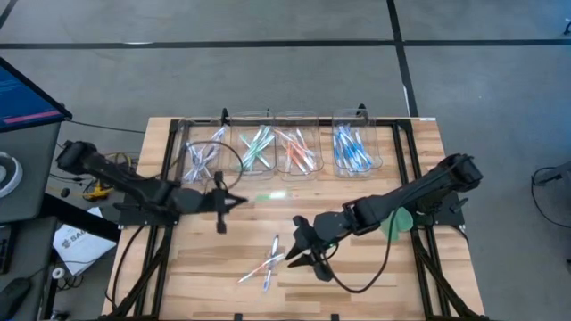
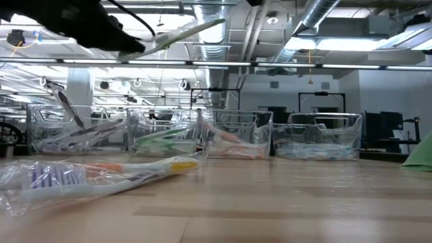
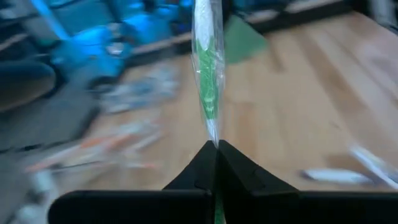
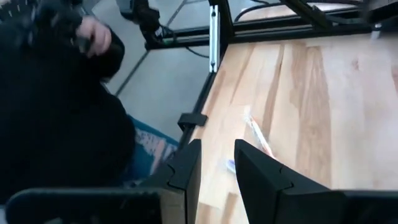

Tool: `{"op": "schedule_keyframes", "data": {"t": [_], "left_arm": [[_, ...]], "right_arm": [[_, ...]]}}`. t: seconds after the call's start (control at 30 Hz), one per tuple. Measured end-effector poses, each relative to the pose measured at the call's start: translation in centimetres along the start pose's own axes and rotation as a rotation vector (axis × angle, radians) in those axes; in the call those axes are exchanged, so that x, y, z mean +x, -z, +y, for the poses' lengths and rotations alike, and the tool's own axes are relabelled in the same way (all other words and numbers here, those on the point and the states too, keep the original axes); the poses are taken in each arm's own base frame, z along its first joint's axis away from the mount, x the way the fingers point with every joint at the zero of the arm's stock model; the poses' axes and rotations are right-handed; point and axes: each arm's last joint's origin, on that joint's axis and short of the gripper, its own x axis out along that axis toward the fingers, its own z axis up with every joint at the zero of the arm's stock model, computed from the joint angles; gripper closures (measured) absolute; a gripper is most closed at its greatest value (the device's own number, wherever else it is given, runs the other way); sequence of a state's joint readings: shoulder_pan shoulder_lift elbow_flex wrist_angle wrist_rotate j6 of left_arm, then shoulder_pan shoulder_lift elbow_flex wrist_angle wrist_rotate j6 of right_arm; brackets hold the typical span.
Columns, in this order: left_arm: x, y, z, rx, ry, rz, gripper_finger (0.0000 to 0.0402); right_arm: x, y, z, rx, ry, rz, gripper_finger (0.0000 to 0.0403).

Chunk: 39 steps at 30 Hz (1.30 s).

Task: Pick & Place Toothbrushes
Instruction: Put the green toothbrush into the middle left transparent bin

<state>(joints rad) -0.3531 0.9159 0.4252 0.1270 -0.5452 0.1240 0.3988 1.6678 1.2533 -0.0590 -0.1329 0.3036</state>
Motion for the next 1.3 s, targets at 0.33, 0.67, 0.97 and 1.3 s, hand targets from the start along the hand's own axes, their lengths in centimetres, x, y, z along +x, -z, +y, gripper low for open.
{"op": "schedule_keyframes", "data": {"t": [0.33, 0.67, 0.97, 1.3], "left_arm": [[1.1, -0.4, 6.0, -0.121, -0.309, 0.029, 0.0401], [3.6, 2.5, 12.1, -0.282, -0.327, 0.093, 0.0401], [6.6, 5.7, 13.9, -0.374, -0.367, 0.19, 0.0401], [7.4, 6.9, 13.9, -0.419, -0.37, 0.246, 0.0365]], "right_arm": [[-0.5, 1.1, -1.3, -0.118, 0.066, 0.147, 0.0312], [-0.3, 1.5, -1.9, -0.199, 0.197, 0.172, 0.0312], [0.3, 2.1, -2.2, -0.198, 0.202, 0.199, 0.0312], [0.5, 3.2, -2.5, -0.192, 0.205, 0.222, 0.0312]]}}
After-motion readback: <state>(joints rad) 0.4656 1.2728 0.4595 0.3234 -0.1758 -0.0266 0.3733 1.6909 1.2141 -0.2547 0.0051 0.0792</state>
